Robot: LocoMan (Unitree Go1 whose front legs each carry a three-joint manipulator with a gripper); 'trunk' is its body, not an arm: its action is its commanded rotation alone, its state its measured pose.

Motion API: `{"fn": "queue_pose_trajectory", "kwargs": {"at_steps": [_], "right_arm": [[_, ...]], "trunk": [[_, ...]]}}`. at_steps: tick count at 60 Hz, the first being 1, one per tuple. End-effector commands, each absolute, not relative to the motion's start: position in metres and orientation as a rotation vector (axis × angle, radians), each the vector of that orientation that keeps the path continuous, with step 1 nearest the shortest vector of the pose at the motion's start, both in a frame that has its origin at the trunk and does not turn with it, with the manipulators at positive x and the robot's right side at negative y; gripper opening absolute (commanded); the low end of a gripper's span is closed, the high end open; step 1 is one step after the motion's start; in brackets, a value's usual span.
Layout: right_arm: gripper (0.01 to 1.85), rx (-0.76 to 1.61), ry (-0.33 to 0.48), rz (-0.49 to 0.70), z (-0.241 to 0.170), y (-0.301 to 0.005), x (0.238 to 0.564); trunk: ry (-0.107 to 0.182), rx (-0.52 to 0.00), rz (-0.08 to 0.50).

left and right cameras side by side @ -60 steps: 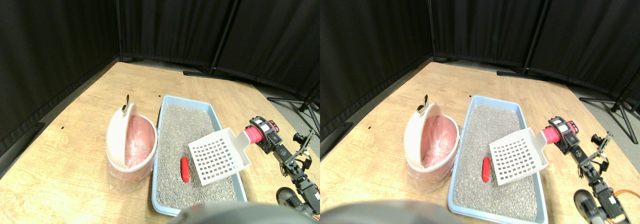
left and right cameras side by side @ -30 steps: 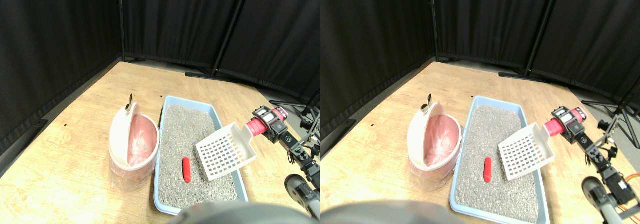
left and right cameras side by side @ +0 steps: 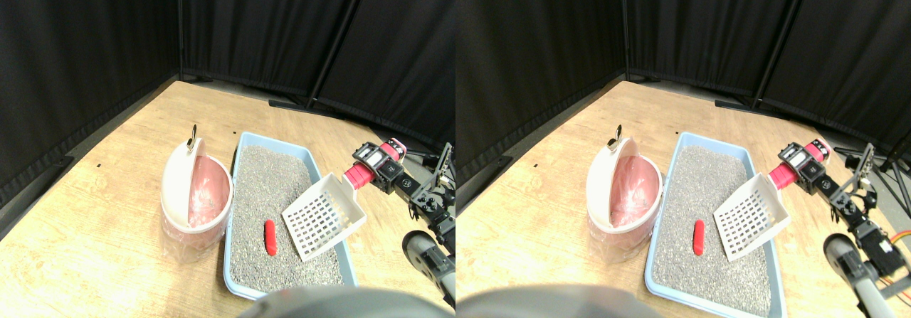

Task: Scoop (unimanual)

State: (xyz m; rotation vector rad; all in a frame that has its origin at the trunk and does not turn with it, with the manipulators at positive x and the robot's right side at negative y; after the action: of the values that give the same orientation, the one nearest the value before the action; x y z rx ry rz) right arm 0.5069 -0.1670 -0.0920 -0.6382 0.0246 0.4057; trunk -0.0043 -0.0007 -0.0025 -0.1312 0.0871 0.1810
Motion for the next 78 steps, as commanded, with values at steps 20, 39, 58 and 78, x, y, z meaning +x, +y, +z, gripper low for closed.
{"fn": "queue_pose_trajectory", "kwargs": {"at_steps": [20, 39, 58, 78], "right_arm": [[0.05, -0.705, -0.027, 0.436, -0.093, -0.143, 0.513], [0.05, -0.739, -0.039, 0.496, -0.102, -0.139, 0.510], [0.05, -0.660, -0.025, 0.665, -0.148, -0.105, 0.486], [0.05, -0.543, 0.064, 0.717, -0.184, -0.072, 0.464]], "trunk": [[0.119, -0.151, 0.221], [0.124, -0.148, 0.212], [0.144, -0.158, 0.216], [0.145, -0.171, 0.223]]}}
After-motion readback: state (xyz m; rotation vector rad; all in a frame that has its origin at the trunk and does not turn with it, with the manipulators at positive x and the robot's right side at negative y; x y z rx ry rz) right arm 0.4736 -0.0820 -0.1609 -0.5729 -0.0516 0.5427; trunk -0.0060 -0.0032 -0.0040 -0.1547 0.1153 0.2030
